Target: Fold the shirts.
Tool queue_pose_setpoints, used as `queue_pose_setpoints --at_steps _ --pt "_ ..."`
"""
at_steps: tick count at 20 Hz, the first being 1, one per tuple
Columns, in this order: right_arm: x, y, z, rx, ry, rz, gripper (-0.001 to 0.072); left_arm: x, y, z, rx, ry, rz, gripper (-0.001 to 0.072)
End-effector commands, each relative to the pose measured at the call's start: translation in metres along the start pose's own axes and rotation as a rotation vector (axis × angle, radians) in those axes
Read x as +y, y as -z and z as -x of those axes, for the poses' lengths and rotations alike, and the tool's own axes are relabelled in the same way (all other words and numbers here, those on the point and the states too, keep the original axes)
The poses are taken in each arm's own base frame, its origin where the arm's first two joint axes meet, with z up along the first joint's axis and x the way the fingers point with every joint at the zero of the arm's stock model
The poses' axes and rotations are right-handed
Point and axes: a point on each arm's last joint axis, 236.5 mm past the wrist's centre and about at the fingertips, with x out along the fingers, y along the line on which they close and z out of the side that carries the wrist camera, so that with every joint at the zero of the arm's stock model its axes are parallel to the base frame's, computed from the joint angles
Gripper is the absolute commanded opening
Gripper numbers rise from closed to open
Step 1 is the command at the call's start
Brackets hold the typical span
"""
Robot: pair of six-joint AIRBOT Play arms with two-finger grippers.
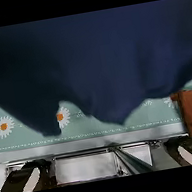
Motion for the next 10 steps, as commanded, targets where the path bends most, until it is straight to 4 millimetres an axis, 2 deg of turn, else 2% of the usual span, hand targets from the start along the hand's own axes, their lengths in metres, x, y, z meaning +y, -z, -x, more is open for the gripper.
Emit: queue_pose_setpoints --at_steps 1,4,6,8,9,10 --pt "-0.001 0.030 -0.019 0.122 -0.017 -0.019 0.0023 0.008 0.055 -0.015 0.155 0.037 0.109 0.0023" --pt "-0.014 0.078 -0.077 0.291 -0.028 -0.071 0.0022 0.044 0.125 -0.060 0.297 0.069 0.311 0.0023" --pt "-0.022 0.128 -0.125 0.441 -0.046 -0.122 0.0022 0.076 0.175 -0.096 0.341 0.052 0.443 0.0023" --pt "-0.027 0.182 -0.176 0.580 -0.079 -0.189 0.0022 0.116 0.218 -0.130 0.340 -0.015 0.542 0.0023" --pt "-0.032 0.208 -0.203 0.635 -0.087 -0.218 0.0023 0.142 0.236 -0.147 0.317 -0.076 0.576 0.0023" --pt "-0.035 0.227 -0.229 0.661 -0.094 -0.253 0.0022 0.168 0.247 -0.160 0.284 -0.140 0.589 0.0023"
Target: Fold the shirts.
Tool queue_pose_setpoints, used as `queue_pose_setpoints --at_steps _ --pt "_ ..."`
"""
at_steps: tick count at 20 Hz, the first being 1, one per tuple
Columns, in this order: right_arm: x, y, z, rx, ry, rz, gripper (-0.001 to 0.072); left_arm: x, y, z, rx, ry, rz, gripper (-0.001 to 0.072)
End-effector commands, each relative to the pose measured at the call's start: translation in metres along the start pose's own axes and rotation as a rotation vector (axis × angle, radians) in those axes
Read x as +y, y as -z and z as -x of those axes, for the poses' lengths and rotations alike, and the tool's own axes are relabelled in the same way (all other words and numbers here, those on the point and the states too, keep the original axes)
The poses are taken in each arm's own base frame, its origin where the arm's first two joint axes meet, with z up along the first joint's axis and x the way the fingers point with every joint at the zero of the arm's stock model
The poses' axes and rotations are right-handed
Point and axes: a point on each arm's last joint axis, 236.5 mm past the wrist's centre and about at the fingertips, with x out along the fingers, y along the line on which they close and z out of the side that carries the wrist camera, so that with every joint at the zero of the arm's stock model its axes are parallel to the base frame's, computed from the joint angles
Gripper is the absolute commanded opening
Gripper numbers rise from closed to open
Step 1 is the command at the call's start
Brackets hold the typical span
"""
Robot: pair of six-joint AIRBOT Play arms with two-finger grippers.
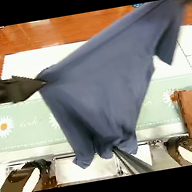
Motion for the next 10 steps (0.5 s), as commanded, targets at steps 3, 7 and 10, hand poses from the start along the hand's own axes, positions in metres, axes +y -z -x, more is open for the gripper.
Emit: queue_pose_setpoints --at_steps 3,7,10 --pt "-0.046 0.031 -0.169 0.152 -0.035 -0.192 0.0023 0.143 -0.019 -0.075 -0.169 -0.238 0.192 0.0023" --pt "-0.073 0.077 -0.241 0.270 -0.007 -0.354 0.0025 0.184 0.028 -0.129 0.009 -0.245 0.311 0.0023" --pt "-0.083 0.100 -0.247 0.352 0.007 -0.395 0.0414 0.192 0.055 -0.144 0.105 -0.228 0.361 0.0023"
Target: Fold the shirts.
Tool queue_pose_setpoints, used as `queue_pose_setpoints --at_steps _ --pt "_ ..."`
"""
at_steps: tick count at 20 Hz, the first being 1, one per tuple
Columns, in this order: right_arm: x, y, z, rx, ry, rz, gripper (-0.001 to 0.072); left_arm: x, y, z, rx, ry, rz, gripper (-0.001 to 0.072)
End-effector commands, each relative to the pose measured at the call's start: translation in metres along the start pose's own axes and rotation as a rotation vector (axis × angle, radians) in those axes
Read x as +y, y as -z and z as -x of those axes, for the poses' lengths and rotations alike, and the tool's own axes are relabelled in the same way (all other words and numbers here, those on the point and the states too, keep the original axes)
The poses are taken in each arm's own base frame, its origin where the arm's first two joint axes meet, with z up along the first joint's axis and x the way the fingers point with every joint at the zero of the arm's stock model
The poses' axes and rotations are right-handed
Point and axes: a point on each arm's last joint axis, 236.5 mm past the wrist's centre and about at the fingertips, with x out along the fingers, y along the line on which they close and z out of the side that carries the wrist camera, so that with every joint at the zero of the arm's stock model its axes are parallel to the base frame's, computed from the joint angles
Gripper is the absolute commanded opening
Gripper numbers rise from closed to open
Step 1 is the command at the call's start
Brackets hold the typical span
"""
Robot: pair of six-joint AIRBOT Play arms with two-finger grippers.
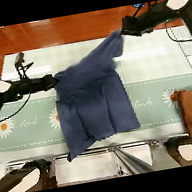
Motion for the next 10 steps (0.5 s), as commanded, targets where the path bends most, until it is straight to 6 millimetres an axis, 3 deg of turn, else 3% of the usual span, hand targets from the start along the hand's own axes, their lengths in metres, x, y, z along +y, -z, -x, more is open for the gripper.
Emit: queue_pose_setpoints --at_steps 1,3,5,6,10 --pt "-0.027 0.027 -0.013 0.138 0.021 -0.074 0.0406 0.017 0.023 -0.021 0.097 -0.005 0.051 0.0023" --pt "-0.067 0.070 0.025 0.338 0.116 -0.031 0.0406 0.019 0.027 -0.013 0.124 0.008 0.064 0.0023" --pt "-0.118 0.134 0.065 0.550 0.300 -0.064 0.0406 0.022 0.031 -0.008 0.148 0.018 0.082 0.0023" --pt "-0.128 0.167 0.072 0.598 0.322 -0.100 0.0406 0.022 0.032 -0.007 0.154 0.021 0.084 0.0023" --pt "-0.114 0.299 0.061 0.667 0.205 -0.248 0.0406 0.018 0.036 -0.009 0.166 0.028 0.079 0.0023"
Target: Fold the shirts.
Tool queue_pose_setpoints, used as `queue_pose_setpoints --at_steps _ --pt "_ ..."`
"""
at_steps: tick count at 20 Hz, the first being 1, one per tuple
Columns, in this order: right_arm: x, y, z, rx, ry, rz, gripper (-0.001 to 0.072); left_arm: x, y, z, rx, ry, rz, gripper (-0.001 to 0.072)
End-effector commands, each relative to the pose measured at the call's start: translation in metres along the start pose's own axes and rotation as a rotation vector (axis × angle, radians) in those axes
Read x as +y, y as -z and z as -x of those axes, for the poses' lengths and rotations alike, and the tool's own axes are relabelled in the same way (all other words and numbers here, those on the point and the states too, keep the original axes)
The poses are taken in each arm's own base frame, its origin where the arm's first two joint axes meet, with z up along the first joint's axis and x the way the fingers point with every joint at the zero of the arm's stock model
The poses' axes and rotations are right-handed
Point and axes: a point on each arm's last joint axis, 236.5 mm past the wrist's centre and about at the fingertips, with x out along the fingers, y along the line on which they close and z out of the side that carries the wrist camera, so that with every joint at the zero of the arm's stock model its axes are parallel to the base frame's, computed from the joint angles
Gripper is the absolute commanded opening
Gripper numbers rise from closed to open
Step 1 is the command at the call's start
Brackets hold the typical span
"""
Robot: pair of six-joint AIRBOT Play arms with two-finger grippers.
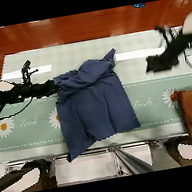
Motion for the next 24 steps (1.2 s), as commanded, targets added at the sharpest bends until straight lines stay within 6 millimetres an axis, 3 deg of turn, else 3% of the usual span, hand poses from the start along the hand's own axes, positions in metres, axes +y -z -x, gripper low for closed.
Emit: queue_pose_setpoints --at_steps 1,3,6,10,14,16,17,18,21,24 --pt "-0.002 0.101 -0.062 0.135 -0.094 -0.091 0.0406 -0.002 0.005 -0.001 0.022 0.008 0.002 0.0023" --pt "0.013 0.145 -0.090 0.228 -0.190 -0.135 0.0406 -0.002 0.005 -0.001 0.023 0.009 0.000 0.0023" --pt "0.016 0.169 -0.113 0.271 -0.197 -0.135 0.0406 -0.002 0.006 -0.001 0.024 0.010 0.001 0.0023" --pt "0.040 0.163 -0.129 0.263 -0.250 -0.129 0.0406 -0.003 0.006 -0.001 0.025 0.010 0.000 0.0023" --pt "0.078 0.157 -0.149 0.276 -0.363 -0.140 0.0403 -0.004 0.007 -0.002 0.029 0.011 -0.004 0.0023" --pt "0.086 0.149 -0.148 0.254 -0.375 -0.122 0.0290 -0.004 0.007 -0.003 0.030 0.011 -0.004 0.0023" --pt "0.091 0.146 -0.143 0.253 -0.384 -0.102 0.0136 -0.004 0.008 -0.003 0.031 0.011 -0.003 0.0023" --pt "0.094 0.144 -0.137 0.258 -0.395 -0.064 0.0027 -0.004 0.008 -0.003 0.031 0.011 -0.003 0.0023" --pt "0.093 0.141 -0.119 0.281 -0.363 0.014 0.0023 -0.004 0.008 -0.003 0.032 0.011 -0.003 0.0023" --pt "0.091 0.123 -0.105 0.224 -0.323 0.069 0.0023 -0.004 0.008 -0.003 0.031 0.011 -0.003 0.0023"
